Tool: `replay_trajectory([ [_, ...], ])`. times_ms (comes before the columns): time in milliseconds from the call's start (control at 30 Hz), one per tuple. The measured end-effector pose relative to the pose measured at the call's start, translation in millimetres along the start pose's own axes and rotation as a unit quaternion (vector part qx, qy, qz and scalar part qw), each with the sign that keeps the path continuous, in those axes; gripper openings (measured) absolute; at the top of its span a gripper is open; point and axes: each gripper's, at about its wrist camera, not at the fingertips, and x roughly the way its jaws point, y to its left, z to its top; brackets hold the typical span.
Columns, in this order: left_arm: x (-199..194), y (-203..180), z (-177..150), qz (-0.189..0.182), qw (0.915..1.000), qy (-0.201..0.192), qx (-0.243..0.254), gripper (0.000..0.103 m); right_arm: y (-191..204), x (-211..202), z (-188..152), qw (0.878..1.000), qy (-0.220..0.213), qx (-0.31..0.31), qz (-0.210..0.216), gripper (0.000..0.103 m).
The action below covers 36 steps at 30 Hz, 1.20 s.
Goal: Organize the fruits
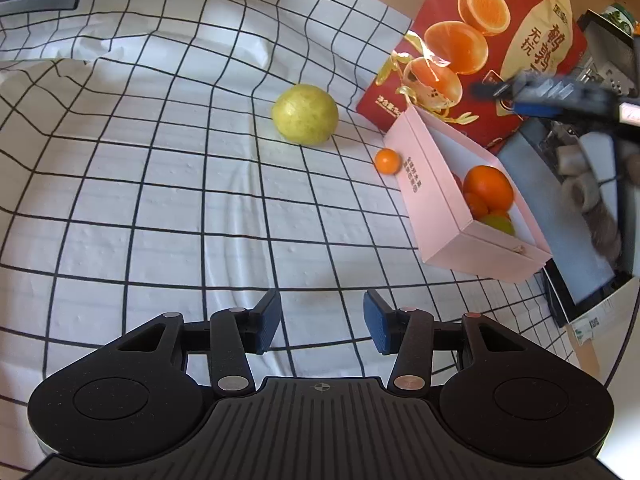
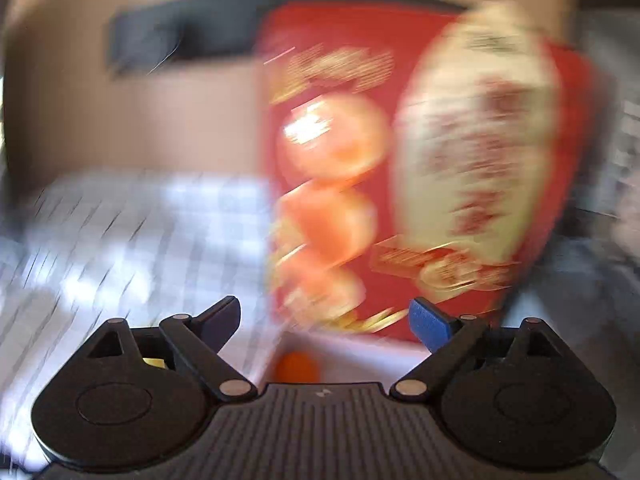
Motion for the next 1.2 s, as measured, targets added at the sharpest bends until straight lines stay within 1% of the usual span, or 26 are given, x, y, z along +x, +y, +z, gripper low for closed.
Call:
replay_trajectory([
  [33, -0.4, 0.0, -0.6, -0.001, 1.0000, 0.001, 0.000, 0.050, 18.4, 7.8, -1.4, 0.999, 0.020, -0.045, 0.008, 0.072],
  [100, -3.0, 1.6, -2.7, -0.001, 1.0000, 0.001, -0.003, 0.050, 55.3, 22.6, -9.5, 0.990, 0.046, -0.137, 0.007, 0.054],
  [133, -5.4, 3.3, -4.0, 0.000, 1.0000, 0.000, -0.006, 0.050, 68.0, 31.0, -13.3, 0.984, 0.056, -0.168, 0.007, 0.054],
  [200, -12.2, 8.3, -6.4, 0.006, 0.9999, -0.004, -0.013, 0.050, 84.8, 48.3, -16.2, 0.977, 0.081, -0.196, 0.008, 0.054],
  [267, -20.0, 14.9, -8.8, 0.015, 0.9996, -0.010, -0.020, 0.050, 92.6, 71.2, -15.6, 0.974, 0.107, -0.199, 0.012, 0.054],
  [367, -31.4, 26.7, -11.6, 0.031, 0.9986, -0.020, -0.036, 0.050, 97.9, 99.5, -16.9, 0.968, 0.139, -0.207, -0.004, 0.054],
  [467, -39.2, 38.7, -13.5, 0.045, 0.9971, -0.029, -0.055, 0.050, 100.8, 117.7, -24.3, 0.962, 0.159, -0.219, -0.024, 0.053],
  [567, -42.0, 45.7, -14.6, 0.053, 0.9958, -0.032, -0.067, 0.050, 103.2, 130.2, -25.4, 0.958, 0.172, -0.228, -0.035, 0.052],
  [667, -39.1, 46.0, -14.5, 0.052, 0.9961, -0.028, -0.066, 0.050, 103.8, 133.7, -24.3, 0.955, 0.185, -0.230, -0.032, 0.039],
  [700, -36.8, 45.0, -14.3, 0.050, 0.9963, -0.026, -0.065, 0.050, 104.0, 136.1, -25.0, 0.954, 0.189, -0.232, -0.034, 0.030],
  [733, -34.6, 44.4, -14.2, 0.048, 0.9966, -0.022, -0.063, 0.050, 103.9, 134.3, -26.2, 0.953, 0.186, -0.238, -0.037, 0.026],
  [767, -32.3, 43.4, -13.7, 0.047, 0.9969, -0.018, -0.060, 0.050, 103.9, 133.0, -26.6, 0.953, 0.185, -0.239, -0.035, 0.026],
  [867, -28.2, 40.0, -13.8, 0.042, 0.9977, -0.013, -0.052, 0.050, 97.7, 119.2, -23.4, 0.962, 0.180, -0.203, -0.017, 0.026],
  [933, -27.1, 38.0, -12.7, 0.039, 0.9981, -0.012, -0.048, 0.050, 97.0, 102.3, -20.5, 0.968, 0.169, -0.184, 0.000, 0.026],
  [1067, -26.9, 35.6, -11.6, 0.035, 0.9984, -0.015, -0.043, 0.050, 99.9, 51.9, -22.0, 0.978, 0.135, -0.145, 0.059, 0.026],
  [1200, -20.6, 36.0, -8.0, 0.040, 0.9986, -0.008, -0.033, 0.050, 102.2, 1.8, -47.0, 0.983, 0.105, -0.098, 0.118, 0.026],
])
